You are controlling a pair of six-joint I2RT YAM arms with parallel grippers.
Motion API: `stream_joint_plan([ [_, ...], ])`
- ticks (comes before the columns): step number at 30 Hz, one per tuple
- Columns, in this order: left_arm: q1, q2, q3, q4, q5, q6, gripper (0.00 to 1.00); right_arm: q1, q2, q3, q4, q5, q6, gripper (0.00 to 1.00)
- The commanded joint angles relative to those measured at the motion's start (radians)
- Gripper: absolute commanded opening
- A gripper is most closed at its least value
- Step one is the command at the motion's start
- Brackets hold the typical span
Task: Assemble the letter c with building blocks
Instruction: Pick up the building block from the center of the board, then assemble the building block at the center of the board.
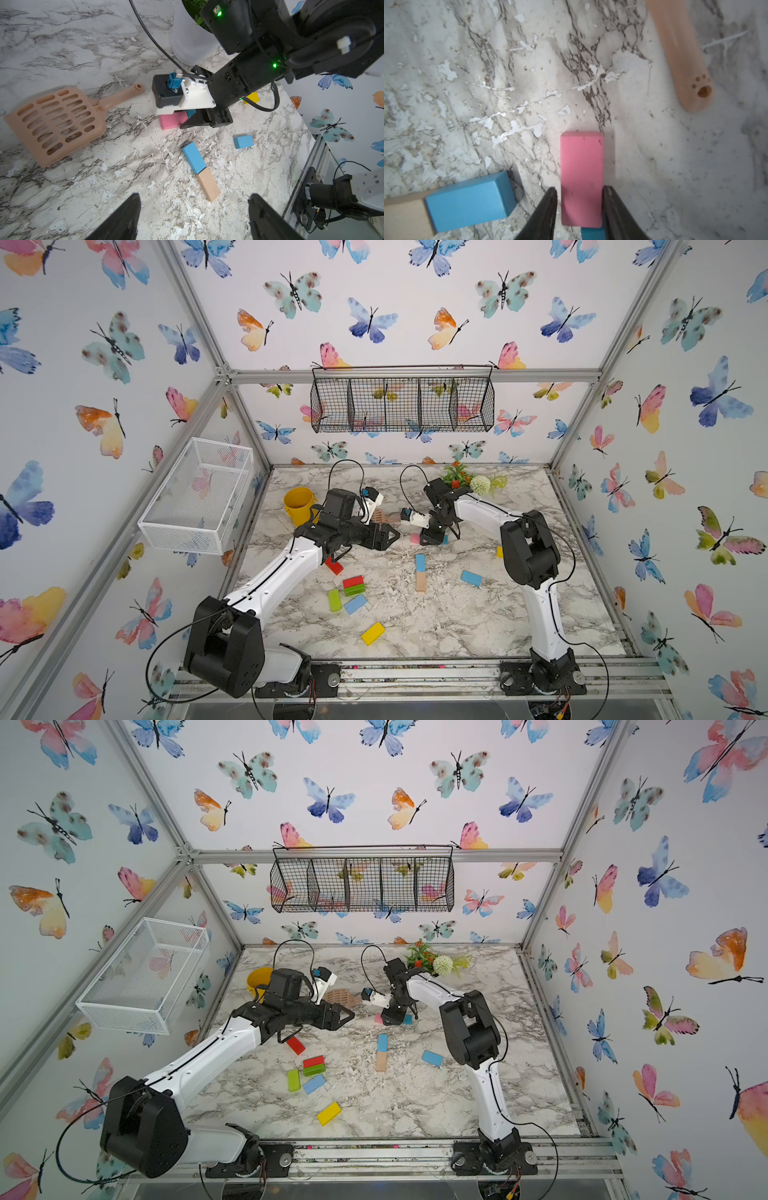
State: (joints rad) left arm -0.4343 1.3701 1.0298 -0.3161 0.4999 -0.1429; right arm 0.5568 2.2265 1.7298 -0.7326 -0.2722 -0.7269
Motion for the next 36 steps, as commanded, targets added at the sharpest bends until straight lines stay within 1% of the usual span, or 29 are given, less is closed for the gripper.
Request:
stream_joint_plan([
  [1,-0.004,0.014,0.018,-0.012,0.028,0.005,0.82,-0.003,0.018,-0.009,-0.026,-0.007,-0.005,0.41],
  [6,-0.005,0.019,0.020,-0.014,0.028,0.003,0.82,-0.002,0.003,-0.038,-0.002,0.019,-0.002,0.49],
  [8,-0.005,0.021,0.021,-0.014,0.028,0.003,0.82,-0.001,-0.003,-0.050,0.007,0.021,-0.003,0.49],
  [11,-0.006,0.024,0.023,-0.013,0.028,0.003,0.82,-0.002,-0.005,-0.050,0.006,0.008,-0.005,0.41],
  [13,-0.005,0.026,0.023,-0.014,0.027,0.003,0.82,-0.001,-0.001,-0.044,0.002,0.009,-0.006,0.31],
  [14,-0.005,0.025,0.022,-0.014,0.026,0.003,0.82,-0.002,0.003,-0.038,-0.005,0.016,-0.008,0.24],
  [15,-0.006,0.026,0.021,-0.014,0.025,0.003,0.82,-0.001,0.007,-0.034,-0.016,0.023,-0.010,0.21],
  [17,-0.005,0.025,0.019,-0.015,0.023,0.003,0.82,-0.003,0.005,-0.037,-0.022,0.029,-0.018,0.20],
  [21,-0.004,0.030,0.019,-0.015,0.024,0.003,0.82,-0.003,-0.008,-0.050,-0.042,0.025,-0.040,0.24],
  [27,-0.004,0.038,0.023,-0.015,0.028,0.002,0.82,-0.009,-0.069,-0.102,-0.056,-0.005,-0.135,0.24],
  [28,-0.005,0.040,0.023,-0.015,0.029,0.002,0.82,-0.011,-0.080,-0.110,-0.050,-0.007,-0.142,0.23],
  [29,-0.003,0.041,0.024,-0.015,0.030,0.001,0.81,-0.014,-0.089,-0.117,-0.048,-0.009,-0.153,0.20],
  [36,-0.004,0.038,0.023,-0.017,0.023,0.005,0.81,-0.018,-0.097,-0.125,-0.056,-0.009,-0.186,0.20],
])
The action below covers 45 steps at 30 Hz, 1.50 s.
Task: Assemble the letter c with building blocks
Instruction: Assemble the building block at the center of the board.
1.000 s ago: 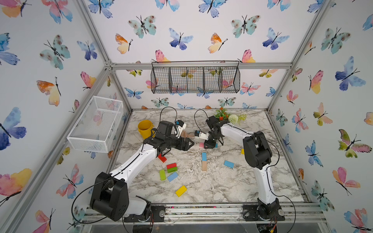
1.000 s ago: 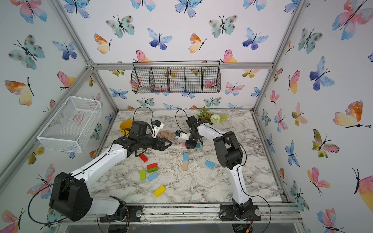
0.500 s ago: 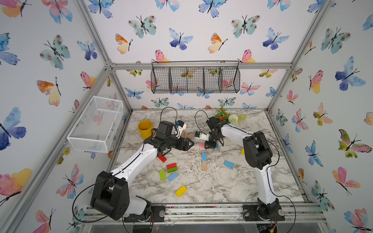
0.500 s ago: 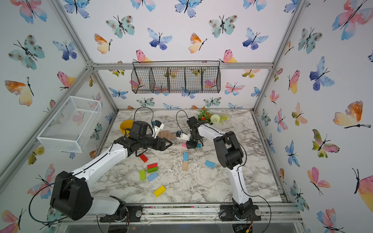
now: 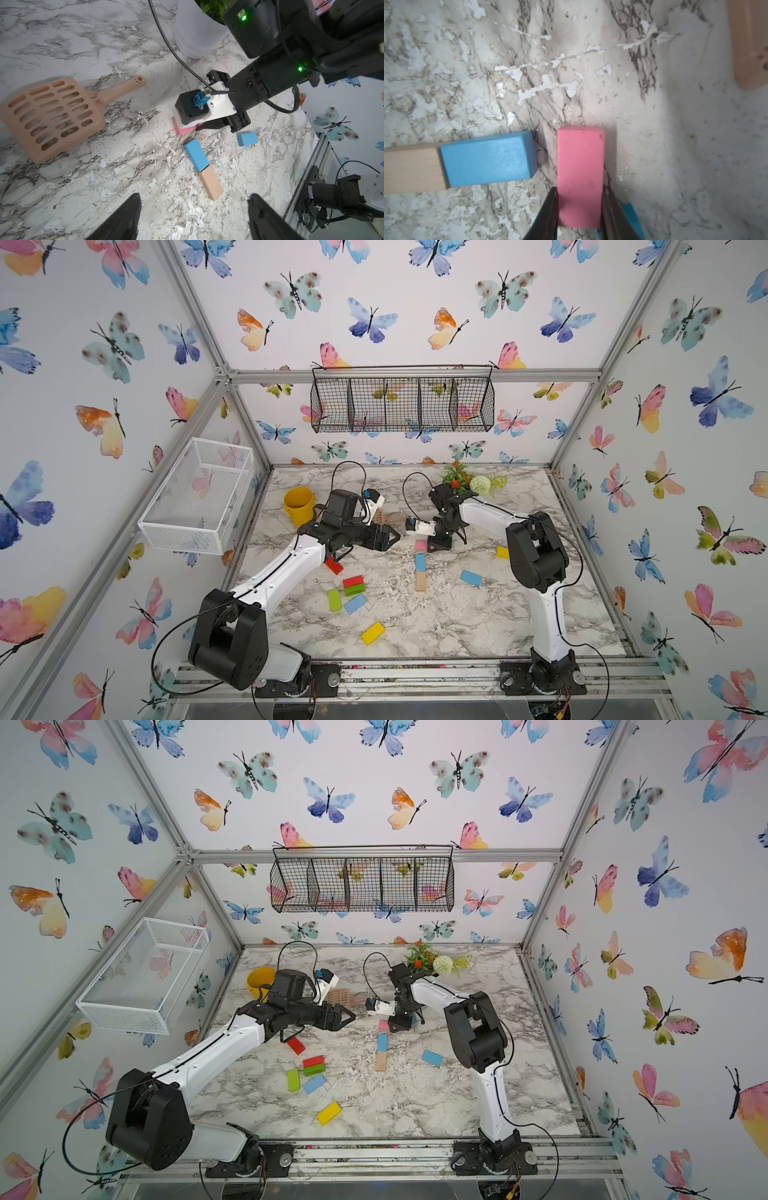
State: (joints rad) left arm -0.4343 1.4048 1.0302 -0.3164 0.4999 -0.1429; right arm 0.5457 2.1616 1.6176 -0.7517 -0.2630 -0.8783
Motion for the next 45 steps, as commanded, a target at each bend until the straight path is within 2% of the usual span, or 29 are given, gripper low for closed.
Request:
stream_joint_plan([
  [1,-0.005,0.002,0.022,-0.016,0.022,0.006,0.81,-0.007,-0.031,-0.012,-0.038,-0.018,-0.037,0.20],
  [15,-0.005,0.016,0.024,-0.016,0.028,0.002,0.81,-0.009,-0.019,-0.005,-0.052,-0.031,-0.138,0.21],
  [31,-0.003,-0.021,0.022,-0.013,-0.002,0.000,0.81,-0.009,-0.026,0.001,-0.058,-0.077,-0.156,0.22],
  [45,-0.004,-0.009,0.024,-0.013,0.015,-0.004,0.81,-0.008,-0.032,-0.028,-0.054,-0.050,-0.165,0.24],
])
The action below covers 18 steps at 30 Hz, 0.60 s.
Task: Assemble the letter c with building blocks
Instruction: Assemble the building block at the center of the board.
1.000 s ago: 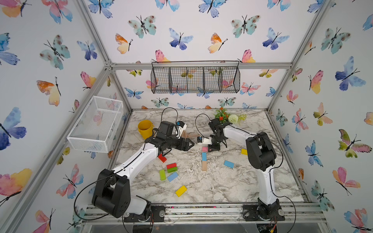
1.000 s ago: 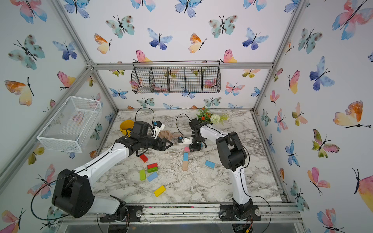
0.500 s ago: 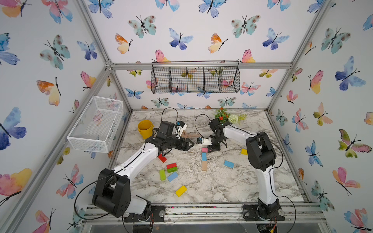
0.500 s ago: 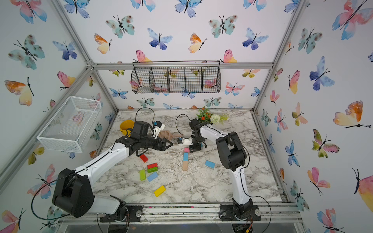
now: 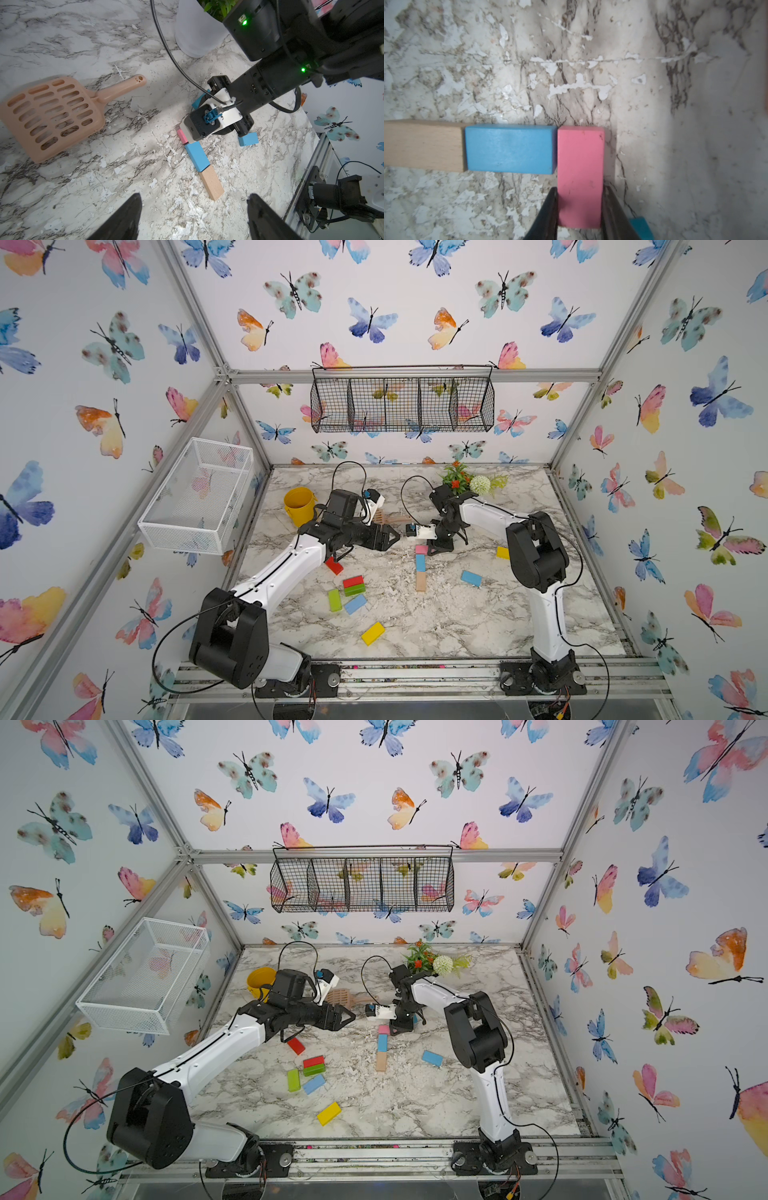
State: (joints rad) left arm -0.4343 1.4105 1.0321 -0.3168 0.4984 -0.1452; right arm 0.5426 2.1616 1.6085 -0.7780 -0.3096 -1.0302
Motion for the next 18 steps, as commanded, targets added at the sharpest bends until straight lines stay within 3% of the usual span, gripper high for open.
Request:
stream_joint_plan([
  [1,-0.004,-0.014,0.022,-0.013,0.015,-0.002,0.81,-0.005,-0.036,-0.022,-0.025,-0.005,-0.014,0.24],
  [5,-0.004,-0.011,0.024,-0.013,0.018,-0.002,0.81,-0.006,-0.041,-0.024,-0.020,-0.001,-0.016,0.26],
  [12,-0.006,-0.007,0.025,-0.013,0.020,-0.004,0.80,-0.006,-0.052,-0.032,-0.006,0.007,-0.014,0.42],
  [18,-0.004,-0.004,0.026,-0.013,0.021,-0.003,0.80,-0.006,-0.087,-0.067,0.036,-0.007,-0.016,0.49],
])
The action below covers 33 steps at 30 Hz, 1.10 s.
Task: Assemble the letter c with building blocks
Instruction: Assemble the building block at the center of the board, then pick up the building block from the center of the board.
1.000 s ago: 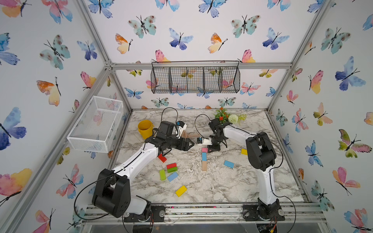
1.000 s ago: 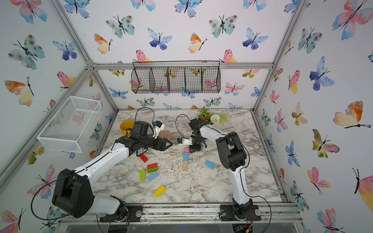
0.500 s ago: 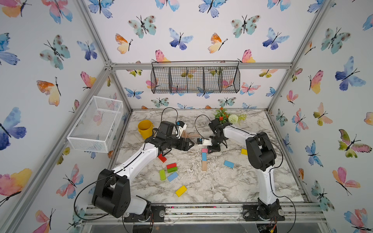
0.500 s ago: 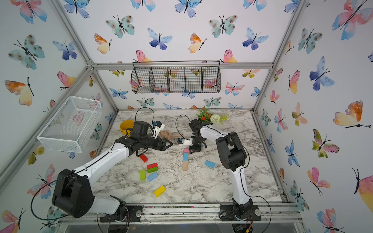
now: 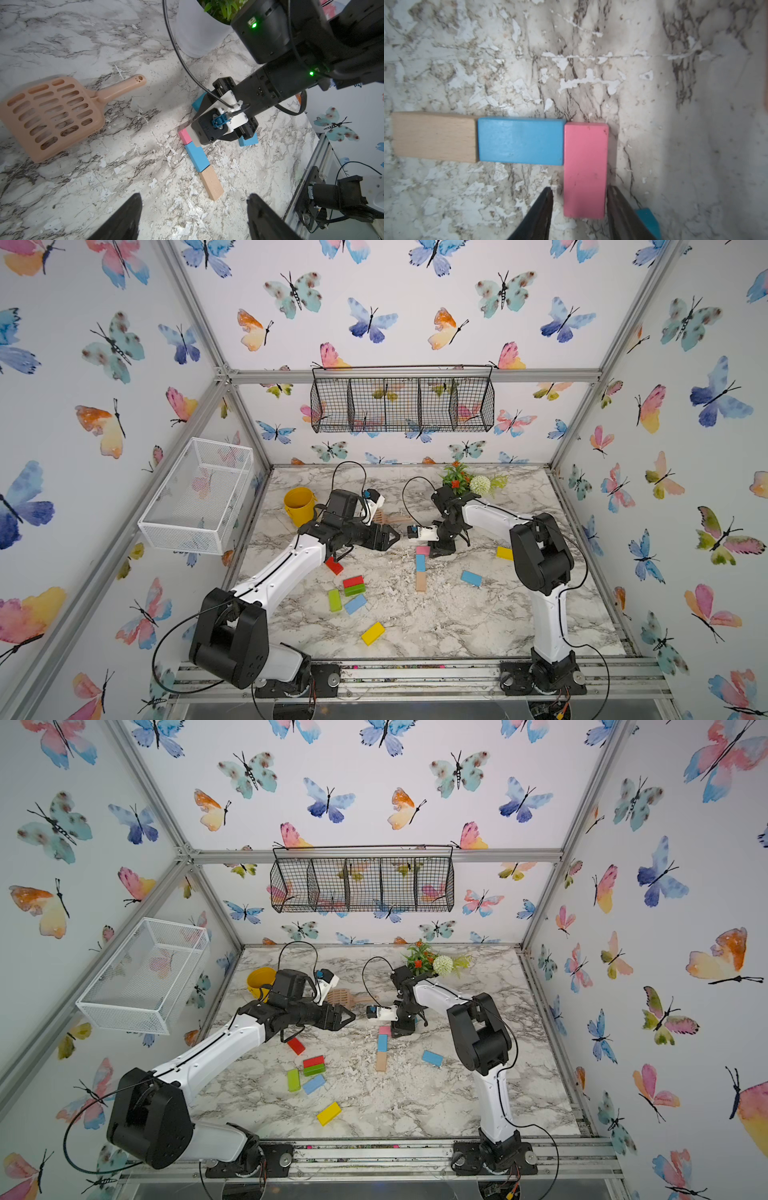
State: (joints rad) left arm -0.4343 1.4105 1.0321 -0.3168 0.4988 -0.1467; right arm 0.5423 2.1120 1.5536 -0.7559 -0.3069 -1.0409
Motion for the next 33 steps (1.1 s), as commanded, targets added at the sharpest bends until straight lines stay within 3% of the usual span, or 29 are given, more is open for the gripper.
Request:
stream_joint_plan([
  [1,-0.003,-0.002,0.026,-0.013,0.021,-0.003,0.80,-0.005,-0.044,-0.013,0.019,-0.019,-0.002,0.51],
  [9,-0.003,-0.004,0.023,-0.014,0.013,-0.003,0.80,-0.010,-0.129,-0.049,0.085,-0.042,0.096,0.60],
  [14,-0.004,-0.001,0.023,-0.013,0.008,-0.001,0.80,-0.040,-0.157,-0.074,0.114,-0.040,0.225,0.62],
  [20,-0.004,-0.003,0.022,-0.016,-0.005,0.004,0.80,-0.069,-0.176,-0.075,0.134,-0.004,0.526,0.73],
  [25,-0.003,-0.006,0.022,-0.015,-0.005,0.004,0.80,-0.070,-0.252,-0.154,0.255,0.050,0.878,0.84],
  [33,-0.005,-0.003,0.024,-0.015,0.001,0.000,0.80,-0.065,-0.296,-0.231,0.255,0.294,1.320,0.89],
])
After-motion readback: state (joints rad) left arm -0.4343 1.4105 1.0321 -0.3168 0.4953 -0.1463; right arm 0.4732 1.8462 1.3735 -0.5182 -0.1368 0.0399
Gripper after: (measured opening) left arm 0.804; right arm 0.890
